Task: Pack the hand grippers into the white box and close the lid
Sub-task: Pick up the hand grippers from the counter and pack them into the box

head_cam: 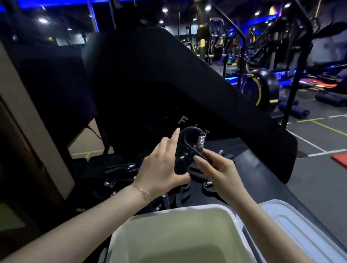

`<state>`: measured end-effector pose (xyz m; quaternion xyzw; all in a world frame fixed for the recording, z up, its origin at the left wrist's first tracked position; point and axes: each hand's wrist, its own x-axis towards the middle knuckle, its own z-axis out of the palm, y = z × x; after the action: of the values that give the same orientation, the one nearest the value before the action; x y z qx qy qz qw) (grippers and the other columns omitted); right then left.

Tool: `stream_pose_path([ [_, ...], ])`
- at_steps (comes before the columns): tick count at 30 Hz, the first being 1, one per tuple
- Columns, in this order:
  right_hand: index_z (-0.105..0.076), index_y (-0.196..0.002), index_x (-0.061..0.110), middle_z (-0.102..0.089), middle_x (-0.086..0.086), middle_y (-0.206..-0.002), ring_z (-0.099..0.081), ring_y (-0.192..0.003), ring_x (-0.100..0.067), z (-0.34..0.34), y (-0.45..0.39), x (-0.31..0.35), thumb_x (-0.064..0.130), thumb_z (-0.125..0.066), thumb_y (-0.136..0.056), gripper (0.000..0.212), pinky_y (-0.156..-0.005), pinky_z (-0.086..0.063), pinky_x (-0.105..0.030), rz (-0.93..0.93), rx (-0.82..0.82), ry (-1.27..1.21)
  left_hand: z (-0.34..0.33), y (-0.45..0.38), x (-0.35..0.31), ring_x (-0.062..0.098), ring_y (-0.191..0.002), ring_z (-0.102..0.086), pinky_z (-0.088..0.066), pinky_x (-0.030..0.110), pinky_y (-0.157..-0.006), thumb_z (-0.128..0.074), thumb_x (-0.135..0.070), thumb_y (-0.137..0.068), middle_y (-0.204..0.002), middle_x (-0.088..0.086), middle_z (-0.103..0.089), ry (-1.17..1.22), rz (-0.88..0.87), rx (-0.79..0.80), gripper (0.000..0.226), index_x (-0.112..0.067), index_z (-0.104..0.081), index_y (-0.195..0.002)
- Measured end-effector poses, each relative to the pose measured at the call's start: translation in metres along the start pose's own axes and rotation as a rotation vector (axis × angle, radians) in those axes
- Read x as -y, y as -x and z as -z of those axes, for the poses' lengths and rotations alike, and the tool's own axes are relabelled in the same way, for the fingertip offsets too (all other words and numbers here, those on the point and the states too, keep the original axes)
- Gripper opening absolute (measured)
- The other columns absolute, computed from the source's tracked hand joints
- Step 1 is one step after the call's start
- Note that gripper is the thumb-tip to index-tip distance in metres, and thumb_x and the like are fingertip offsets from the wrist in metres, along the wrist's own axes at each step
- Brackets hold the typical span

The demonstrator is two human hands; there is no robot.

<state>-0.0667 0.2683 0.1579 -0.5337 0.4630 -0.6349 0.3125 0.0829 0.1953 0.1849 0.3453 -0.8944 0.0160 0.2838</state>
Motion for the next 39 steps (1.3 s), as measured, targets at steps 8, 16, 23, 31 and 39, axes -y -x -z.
stream_pose_path([
  [8,-0.071,-0.106,0.014,-0.072,-0.013,-0.099,-0.069,-0.084,-0.020,-0.020,0.050,-0.001,0.021,-0.063,-0.078,0.030,-0.081,-0.057,-0.029,-0.247,0.087,-0.361,0.029,0.068,-0.007,0.005,-0.092,-0.052,-0.045,0.021,-0.083,-0.049,-0.042,-0.092,-0.107,-0.005,-0.049,0.257,-0.012,0.027,0.066,-0.021,-0.020,-0.148],
  [16,-0.067,-0.114,0.011,-0.067,-0.020,-0.114,-0.065,-0.101,-0.029,-0.033,0.080,-0.010,0.023,-0.058,-0.084,0.033,-0.096,-0.048,-0.040,-0.385,0.281,-0.317,0.064,0.105,-0.013,0.015,-0.075,-0.070,-0.058,0.031,-0.072,-0.061,-0.018,-0.090,-0.083,0.003,-0.073,0.841,0.503,0.366,0.014,-0.011,-0.067,-0.100],
  [23,-0.043,-0.135,0.034,-0.059,0.019,-0.121,-0.058,-0.111,0.004,-0.052,0.085,-0.006,0.021,-0.070,-0.080,0.063,-0.090,-0.046,-0.014,-0.179,0.355,0.174,0.074,0.124,0.002,0.019,-0.085,-0.069,-0.058,0.039,-0.082,-0.071,-0.023,-0.082,-0.090,0.011,-0.071,0.953,0.617,0.431,0.023,-0.004,-0.070,-0.095],
  [31,-0.011,-0.137,0.056,-0.037,0.018,-0.143,-0.036,-0.128,0.009,-0.072,0.090,-0.017,0.054,-0.069,-0.069,0.089,-0.106,-0.028,-0.009,0.036,0.534,0.501,0.067,0.137,0.009,0.007,-0.072,-0.070,-0.052,0.022,-0.053,-0.077,-0.026,-0.075,-0.088,0.014,-0.070,0.899,0.678,0.318,0.045,-0.013,-0.058,-0.114],
  [39,0.006,-0.146,0.036,-0.020,0.022,-0.145,-0.022,-0.135,0.003,-0.078,0.098,-0.037,0.042,-0.083,-0.061,0.123,-0.107,-0.019,-0.009,-0.069,0.806,0.657,0.053,0.158,0.014,0.011,-0.065,-0.071,-0.051,0.025,-0.049,-0.072,-0.021,-0.081,-0.068,-0.002,-0.072,0.979,0.758,0.360,0.035,-0.016,-0.050,-0.108],
])
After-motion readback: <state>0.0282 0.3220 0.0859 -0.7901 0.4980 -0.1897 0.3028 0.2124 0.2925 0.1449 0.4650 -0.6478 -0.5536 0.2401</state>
